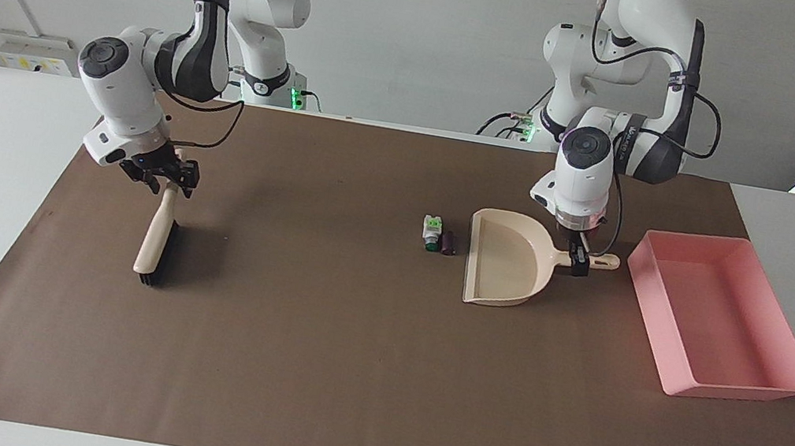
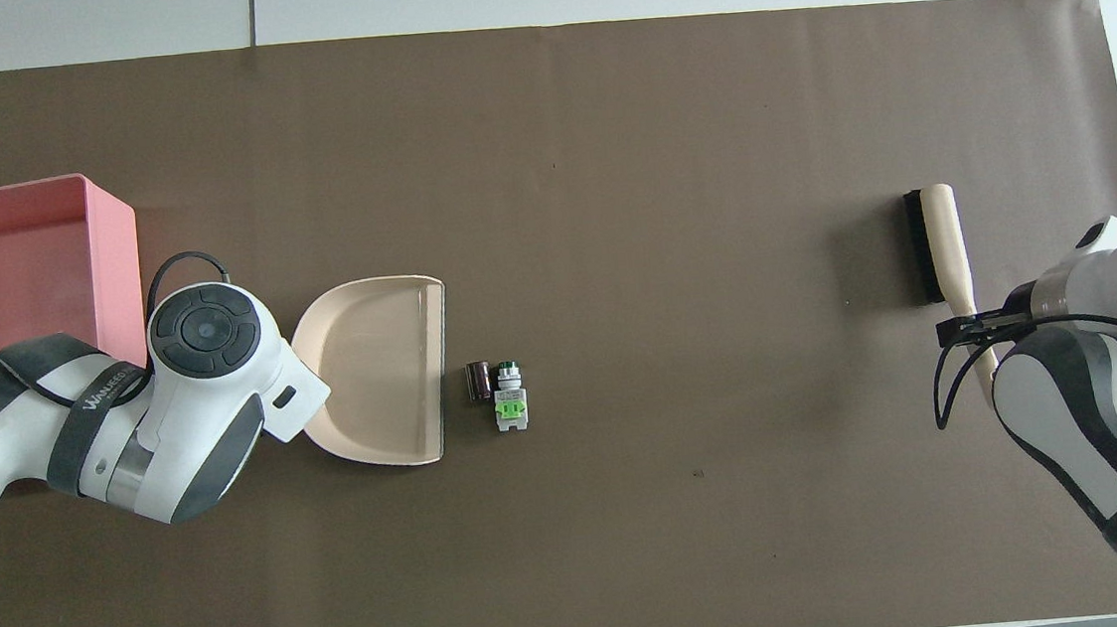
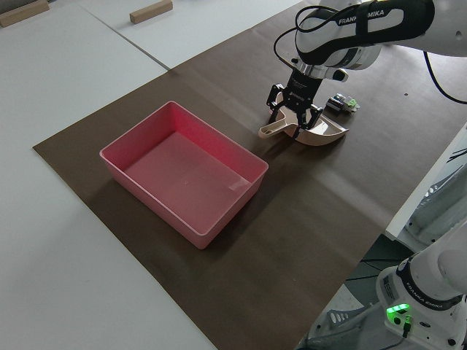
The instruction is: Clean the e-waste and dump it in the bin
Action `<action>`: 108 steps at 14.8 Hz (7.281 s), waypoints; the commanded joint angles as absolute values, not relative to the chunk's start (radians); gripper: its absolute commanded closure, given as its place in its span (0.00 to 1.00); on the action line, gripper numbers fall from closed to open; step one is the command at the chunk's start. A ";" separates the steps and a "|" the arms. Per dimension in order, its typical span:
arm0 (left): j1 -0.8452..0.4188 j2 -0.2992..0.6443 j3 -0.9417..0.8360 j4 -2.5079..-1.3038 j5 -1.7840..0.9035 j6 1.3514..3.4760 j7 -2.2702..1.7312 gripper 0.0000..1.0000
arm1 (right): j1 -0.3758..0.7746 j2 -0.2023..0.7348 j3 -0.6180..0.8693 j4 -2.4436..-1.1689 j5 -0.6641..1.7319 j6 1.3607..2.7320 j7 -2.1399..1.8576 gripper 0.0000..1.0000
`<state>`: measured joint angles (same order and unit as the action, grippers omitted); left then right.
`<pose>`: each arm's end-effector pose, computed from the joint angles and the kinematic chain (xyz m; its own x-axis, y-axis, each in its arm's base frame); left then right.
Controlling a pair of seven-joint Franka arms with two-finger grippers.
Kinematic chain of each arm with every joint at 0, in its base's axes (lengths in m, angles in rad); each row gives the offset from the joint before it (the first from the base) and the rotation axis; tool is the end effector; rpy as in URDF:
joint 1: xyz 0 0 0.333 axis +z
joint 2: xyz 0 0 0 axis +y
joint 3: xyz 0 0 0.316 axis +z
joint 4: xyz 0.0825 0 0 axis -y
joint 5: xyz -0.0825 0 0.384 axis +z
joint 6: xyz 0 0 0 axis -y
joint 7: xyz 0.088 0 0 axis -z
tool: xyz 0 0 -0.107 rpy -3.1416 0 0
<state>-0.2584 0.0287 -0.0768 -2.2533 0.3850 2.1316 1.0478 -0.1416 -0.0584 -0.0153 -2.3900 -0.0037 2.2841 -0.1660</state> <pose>0.4864 -0.1520 0.3418 -0.0433 -0.9416 -0.3340 -0.9991 0.0411 0.0138 0.4758 -0.0754 0.3372 0.9988 0.0118 -0.0471 0.0115 -0.9999 -0.0061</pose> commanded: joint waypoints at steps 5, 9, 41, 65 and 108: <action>-0.282 0.008 -0.066 -2.278 0.408 2.146 1.019 0.90 | -0.150 -0.071 -0.008 -2.387 0.023 2.284 -0.178 1.00; -0.272 -0.002 -0.064 -2.199 0.408 2.039 1.031 1.00 | -0.143 -0.066 -0.006 -2.341 0.023 2.205 -0.170 1.00; -0.422 -0.015 -0.066 -2.269 0.529 1.951 0.905 1.00 | 0.873 0.129 0.015 -2.091 0.028 2.128 0.910 1.00; -0.330 -0.038 -0.066 -2.339 0.505 2.123 0.948 1.00 | 0.893 0.276 0.069 -1.913 0.545 2.384 0.633 1.00; 0.278 0.160 -0.031 -1.802 1.060 1.928 1.431 1.00 | -0.213 -0.064 0.071 -2.319 -0.009 2.129 -0.144 0.99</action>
<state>0.3087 0.1729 -0.0379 -1.8118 1.0083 1.9847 1.4528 -0.1927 -0.0325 0.0547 -2.2874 0.0063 2.1073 -0.1238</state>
